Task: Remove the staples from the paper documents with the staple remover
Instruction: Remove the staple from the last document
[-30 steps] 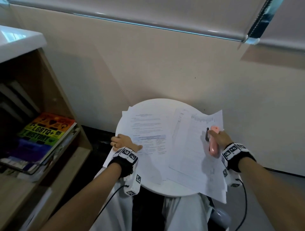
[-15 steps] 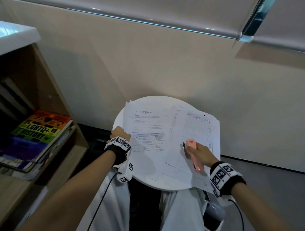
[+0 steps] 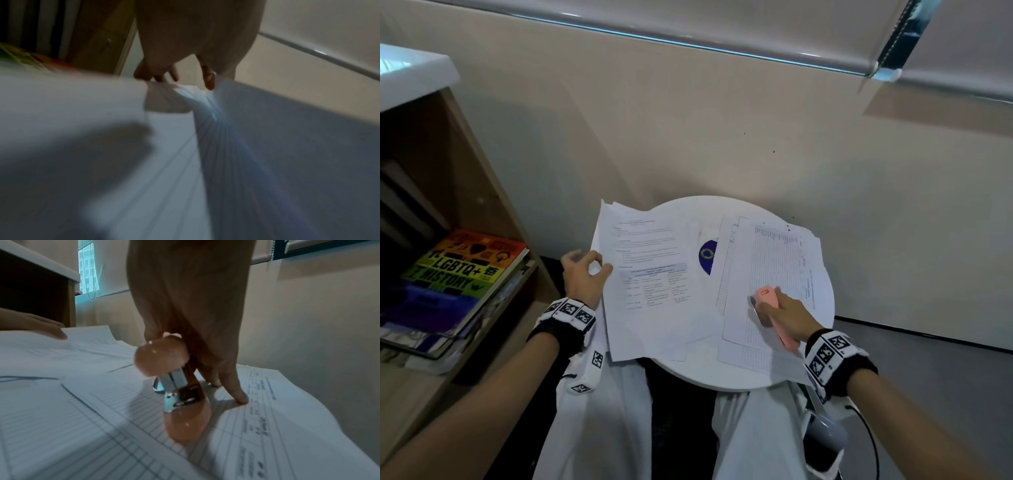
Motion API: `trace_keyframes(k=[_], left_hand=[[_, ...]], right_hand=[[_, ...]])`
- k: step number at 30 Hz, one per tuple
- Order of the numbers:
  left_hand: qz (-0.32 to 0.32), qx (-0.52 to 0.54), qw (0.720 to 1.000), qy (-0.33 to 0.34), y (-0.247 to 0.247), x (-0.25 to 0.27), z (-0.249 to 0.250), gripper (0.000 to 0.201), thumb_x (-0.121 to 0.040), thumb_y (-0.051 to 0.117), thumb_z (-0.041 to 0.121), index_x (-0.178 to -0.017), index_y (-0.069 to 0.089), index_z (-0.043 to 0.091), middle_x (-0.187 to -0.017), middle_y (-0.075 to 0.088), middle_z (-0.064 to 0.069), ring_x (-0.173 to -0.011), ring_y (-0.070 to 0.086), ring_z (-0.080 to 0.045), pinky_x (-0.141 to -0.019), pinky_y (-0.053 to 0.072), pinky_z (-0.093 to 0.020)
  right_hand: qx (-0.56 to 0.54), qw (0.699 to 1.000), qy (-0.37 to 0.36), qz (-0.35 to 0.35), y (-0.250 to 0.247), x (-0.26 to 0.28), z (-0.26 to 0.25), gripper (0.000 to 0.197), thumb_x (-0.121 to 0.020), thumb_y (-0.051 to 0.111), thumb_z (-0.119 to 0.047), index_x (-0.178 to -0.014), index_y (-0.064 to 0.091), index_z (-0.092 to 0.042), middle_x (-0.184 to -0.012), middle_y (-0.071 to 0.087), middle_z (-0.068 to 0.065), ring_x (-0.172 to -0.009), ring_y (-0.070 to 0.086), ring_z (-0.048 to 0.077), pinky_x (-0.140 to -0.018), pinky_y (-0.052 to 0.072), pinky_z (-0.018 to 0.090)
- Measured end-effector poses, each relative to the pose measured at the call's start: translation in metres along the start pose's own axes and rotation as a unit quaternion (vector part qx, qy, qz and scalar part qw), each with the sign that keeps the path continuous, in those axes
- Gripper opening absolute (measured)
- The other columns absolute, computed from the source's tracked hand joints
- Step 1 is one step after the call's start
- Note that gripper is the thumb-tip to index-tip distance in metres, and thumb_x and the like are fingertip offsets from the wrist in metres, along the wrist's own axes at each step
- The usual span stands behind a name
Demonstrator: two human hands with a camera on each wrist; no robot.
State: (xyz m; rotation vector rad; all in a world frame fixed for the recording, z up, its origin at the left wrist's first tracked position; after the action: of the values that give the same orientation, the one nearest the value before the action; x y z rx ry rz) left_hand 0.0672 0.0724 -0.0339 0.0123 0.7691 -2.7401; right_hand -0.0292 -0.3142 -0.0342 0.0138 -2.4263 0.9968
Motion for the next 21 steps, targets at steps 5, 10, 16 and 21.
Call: trace_keyframes(k=[5,10,16,21], left_hand=[[-0.011,0.036,0.999,0.010,-0.008,-0.002,0.005,0.013,-0.076,0.069,0.005,-0.070,0.058,0.004,-0.078,0.061,-0.007,-0.069,0.051,-0.022,-0.065,0.041,-0.024],[-0.069,0.164,0.984,0.023,-0.031,0.000,0.026,0.015,-0.084,0.062,-0.004,-0.075,0.051,-0.005,-0.066,0.063,-0.001,-0.059,0.057,-0.012,-0.061,0.046,-0.022],[-0.189,0.302,0.934,0.004,-0.044,0.022,0.048,0.034,-0.088,0.052,-0.011,-0.098,0.048,0.021,-0.091,0.073,0.002,-0.077,0.068,-0.011,-0.064,0.058,-0.025],[-0.262,0.199,0.944,0.024,0.002,0.085,0.046,0.019,-0.088,0.057,-0.006,-0.103,0.062,0.005,-0.099,0.069,0.009,-0.086,0.062,0.008,-0.073,0.049,-0.008]], right_hand=[[0.031,0.999,0.009,0.002,0.003,-0.009,0.004,0.108,-0.064,0.038,-0.074,-0.146,0.025,-0.006,-0.138,0.049,0.020,-0.121,0.052,0.036,-0.102,0.044,0.047],[0.022,1.000,0.008,0.000,0.001,-0.005,0.003,0.088,-0.082,0.044,-0.060,-0.150,0.022,-0.008,-0.134,0.052,0.016,-0.113,0.055,0.033,-0.093,0.046,0.041],[-0.055,0.998,0.003,0.020,-0.001,0.000,-0.003,0.053,-0.094,0.048,-0.042,-0.135,0.044,-0.009,-0.110,0.063,0.003,-0.085,0.059,0.016,-0.067,0.042,0.025],[-0.150,0.988,0.017,0.038,-0.013,0.001,-0.006,0.027,-0.098,0.046,-0.036,-0.113,0.055,-0.015,-0.106,0.062,0.010,-0.085,0.058,0.022,-0.070,0.043,0.030]])
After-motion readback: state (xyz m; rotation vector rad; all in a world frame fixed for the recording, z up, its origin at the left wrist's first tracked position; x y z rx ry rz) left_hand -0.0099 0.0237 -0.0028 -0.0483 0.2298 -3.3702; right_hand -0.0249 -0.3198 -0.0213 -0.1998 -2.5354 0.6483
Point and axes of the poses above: each hand's wrist, its own x-axis away from the middle knuckle, its own y-axis out of the palm, z = x × y, the point moved 3 cm from there along -x, towards the middle knuckle
